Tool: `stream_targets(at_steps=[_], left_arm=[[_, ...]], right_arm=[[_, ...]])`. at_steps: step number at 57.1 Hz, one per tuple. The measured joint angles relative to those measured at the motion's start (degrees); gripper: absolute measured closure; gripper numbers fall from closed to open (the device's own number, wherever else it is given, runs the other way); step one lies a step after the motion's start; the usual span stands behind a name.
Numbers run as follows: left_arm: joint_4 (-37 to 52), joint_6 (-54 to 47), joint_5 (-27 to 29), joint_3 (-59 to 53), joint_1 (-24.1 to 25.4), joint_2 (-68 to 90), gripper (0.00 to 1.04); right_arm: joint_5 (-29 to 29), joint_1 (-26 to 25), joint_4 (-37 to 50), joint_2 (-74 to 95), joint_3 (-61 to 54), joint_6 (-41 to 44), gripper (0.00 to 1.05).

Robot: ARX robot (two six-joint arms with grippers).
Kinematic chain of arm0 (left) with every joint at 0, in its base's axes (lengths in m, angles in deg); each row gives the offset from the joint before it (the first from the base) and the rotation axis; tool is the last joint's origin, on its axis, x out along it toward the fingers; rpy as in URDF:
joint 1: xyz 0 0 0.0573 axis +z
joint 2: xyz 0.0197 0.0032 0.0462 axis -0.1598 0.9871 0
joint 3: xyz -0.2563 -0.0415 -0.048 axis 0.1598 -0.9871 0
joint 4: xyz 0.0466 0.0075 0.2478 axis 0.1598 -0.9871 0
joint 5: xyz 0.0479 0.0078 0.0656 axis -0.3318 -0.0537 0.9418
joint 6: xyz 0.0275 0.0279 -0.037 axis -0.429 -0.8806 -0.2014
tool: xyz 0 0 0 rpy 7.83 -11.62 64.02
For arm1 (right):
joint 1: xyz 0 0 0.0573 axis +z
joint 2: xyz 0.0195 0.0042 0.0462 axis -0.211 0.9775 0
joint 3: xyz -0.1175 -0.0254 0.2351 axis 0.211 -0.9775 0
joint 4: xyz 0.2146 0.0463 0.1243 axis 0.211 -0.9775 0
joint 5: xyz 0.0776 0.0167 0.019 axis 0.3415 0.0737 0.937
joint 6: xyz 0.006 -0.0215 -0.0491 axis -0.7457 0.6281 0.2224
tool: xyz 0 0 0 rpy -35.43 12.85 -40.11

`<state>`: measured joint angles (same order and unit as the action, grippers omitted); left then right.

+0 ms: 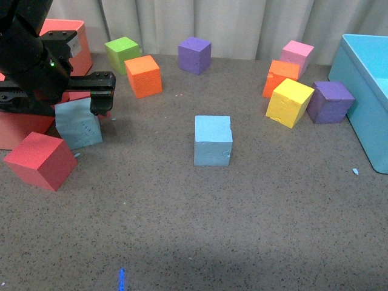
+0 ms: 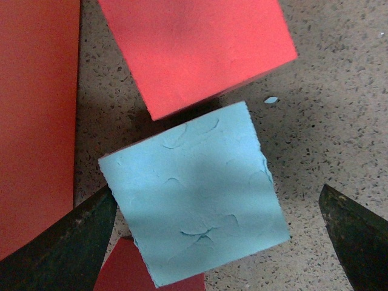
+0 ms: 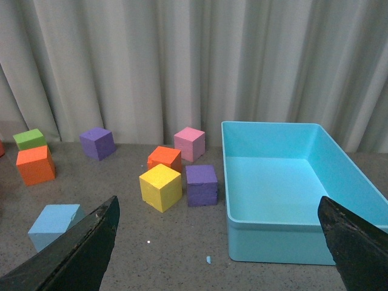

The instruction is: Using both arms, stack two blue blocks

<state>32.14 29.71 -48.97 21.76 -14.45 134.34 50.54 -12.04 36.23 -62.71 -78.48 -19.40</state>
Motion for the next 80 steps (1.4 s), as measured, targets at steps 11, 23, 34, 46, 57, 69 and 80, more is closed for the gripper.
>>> stream_targets(at_steps=[11,23,34,46,57,69,80], left_arm=[[-1.2,0.96,2.03,2.54,-0.46,2.78,0.15],[-2.62,2.16,1.81,3.37,-0.48,3.32,0.42],[-3.3,2.95,0.28,1.75,-0.92,1.42,0.55],[-2.93,3.02,2.4,-2.43,-3.56,-5.14,0.58],[-4.96,5.88,2.91,-2.82,-8.63,-9.64,0.6],[-7.63,10.34,2.73,1.09,-16.57,-8.04,0.61],[-10.27,12.98,3.82,7.8,-23.15,-5.05,0.62]], right_arm=[[0.0,0.0,0.0,0.0,0.0,0.0,0.09],[0.0,0.0,0.0,0.0,0.0,0.0,0.09],[0.0,0.0,0.0,0.0,0.0,0.0,0.09],[0.0,0.0,0.0,0.0,0.0,0.0,0.09],[0.0,0.0,0.0,0.0,0.0,0.0,0.09],[0.0,0.0,0.0,0.0,0.0,0.0,0.09],[0.0,0.0,0.0,0.0,0.0,0.0,0.09]])
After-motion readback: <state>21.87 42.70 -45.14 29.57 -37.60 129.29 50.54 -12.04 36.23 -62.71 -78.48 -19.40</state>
